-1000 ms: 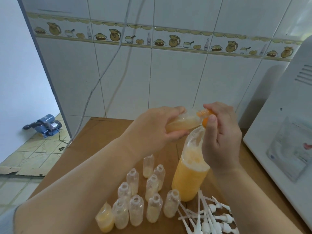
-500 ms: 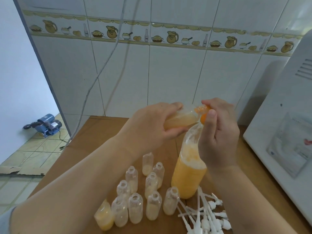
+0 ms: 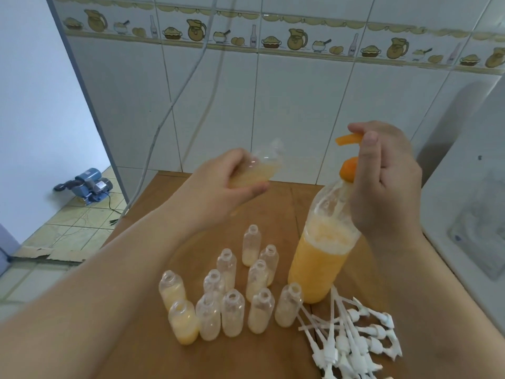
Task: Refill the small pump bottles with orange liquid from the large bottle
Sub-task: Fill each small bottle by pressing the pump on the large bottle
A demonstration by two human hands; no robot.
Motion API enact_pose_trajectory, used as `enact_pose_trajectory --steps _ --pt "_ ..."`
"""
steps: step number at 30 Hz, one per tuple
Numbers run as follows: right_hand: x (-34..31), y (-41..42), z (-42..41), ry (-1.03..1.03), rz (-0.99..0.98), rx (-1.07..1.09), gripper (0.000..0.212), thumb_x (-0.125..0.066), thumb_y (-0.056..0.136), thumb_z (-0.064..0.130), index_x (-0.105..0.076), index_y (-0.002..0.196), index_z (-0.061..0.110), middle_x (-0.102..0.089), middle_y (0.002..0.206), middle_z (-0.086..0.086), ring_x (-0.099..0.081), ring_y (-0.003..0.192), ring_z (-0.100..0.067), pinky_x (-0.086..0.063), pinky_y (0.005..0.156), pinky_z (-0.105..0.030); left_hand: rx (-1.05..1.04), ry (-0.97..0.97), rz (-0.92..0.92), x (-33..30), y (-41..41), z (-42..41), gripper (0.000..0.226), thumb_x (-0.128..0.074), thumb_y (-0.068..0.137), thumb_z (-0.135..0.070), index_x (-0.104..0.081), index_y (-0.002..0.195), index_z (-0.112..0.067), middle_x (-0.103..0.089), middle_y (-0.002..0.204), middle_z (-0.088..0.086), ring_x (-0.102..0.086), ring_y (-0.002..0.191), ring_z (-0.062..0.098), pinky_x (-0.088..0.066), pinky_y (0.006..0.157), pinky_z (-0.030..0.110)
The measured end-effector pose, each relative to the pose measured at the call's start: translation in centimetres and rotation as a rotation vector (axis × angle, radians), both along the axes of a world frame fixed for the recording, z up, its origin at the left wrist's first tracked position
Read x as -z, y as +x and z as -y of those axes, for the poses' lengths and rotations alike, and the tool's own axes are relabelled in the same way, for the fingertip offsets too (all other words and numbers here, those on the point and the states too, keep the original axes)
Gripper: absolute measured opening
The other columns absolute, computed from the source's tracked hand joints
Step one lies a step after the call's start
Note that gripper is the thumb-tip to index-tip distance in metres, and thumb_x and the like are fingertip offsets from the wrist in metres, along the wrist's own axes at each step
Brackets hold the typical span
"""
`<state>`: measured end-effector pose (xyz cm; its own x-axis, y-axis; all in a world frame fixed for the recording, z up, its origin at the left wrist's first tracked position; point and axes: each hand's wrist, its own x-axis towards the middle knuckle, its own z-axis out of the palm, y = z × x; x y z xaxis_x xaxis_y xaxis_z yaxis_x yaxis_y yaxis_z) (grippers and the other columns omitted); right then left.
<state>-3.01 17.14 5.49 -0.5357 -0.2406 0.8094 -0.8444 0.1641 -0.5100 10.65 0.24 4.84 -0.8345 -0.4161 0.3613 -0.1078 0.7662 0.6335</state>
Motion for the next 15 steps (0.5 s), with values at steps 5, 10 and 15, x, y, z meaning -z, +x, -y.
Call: enact_pose_trajectory --steps 5,10,15 --pt "0.3 0.2 0.3 -0.025 0.022 0.012 0.039 -0.027 0.101 0.025 -0.061 0.114 0.010 -0.054 0.112 0.005 -0.043 0.104 0.007 -0.030 0.085 0.001 -0.253 0.147 0.057 4.2 2.6 4.1 0.047 -0.073 0.070 -0.049 -0.058 0.101 -0.017 -0.065 0.093 -0.003 -0.062 0.085 0.014 -0.052 0.076 0.034" --pt "0.4 0.4 0.6 -0.034 0.014 0.043 0.038 -0.029 0.101 0.024 -0.061 0.115 0.009 -0.055 0.113 0.004 -0.043 0.104 0.006 -0.029 0.086 0.002 -0.351 0.148 0.271 8.1 4.0 6.5 0.041 -0.084 0.063 -0.038 -0.058 0.089 -0.021 -0.059 0.082 -0.006 -0.054 0.075 0.009 -0.039 0.059 0.023" --pt "0.3 0.3 0.5 -0.029 0.007 0.065 0.036 -0.030 0.101 0.022 -0.060 0.116 0.009 -0.051 0.112 0.008 -0.042 0.103 0.007 -0.028 0.085 0.003 -0.354 0.196 0.465 10.9 4.9 7.9 0.038 -0.087 0.060 -0.031 -0.059 0.083 -0.021 -0.062 0.085 0.000 -0.057 0.077 0.013 -0.044 0.064 0.025"
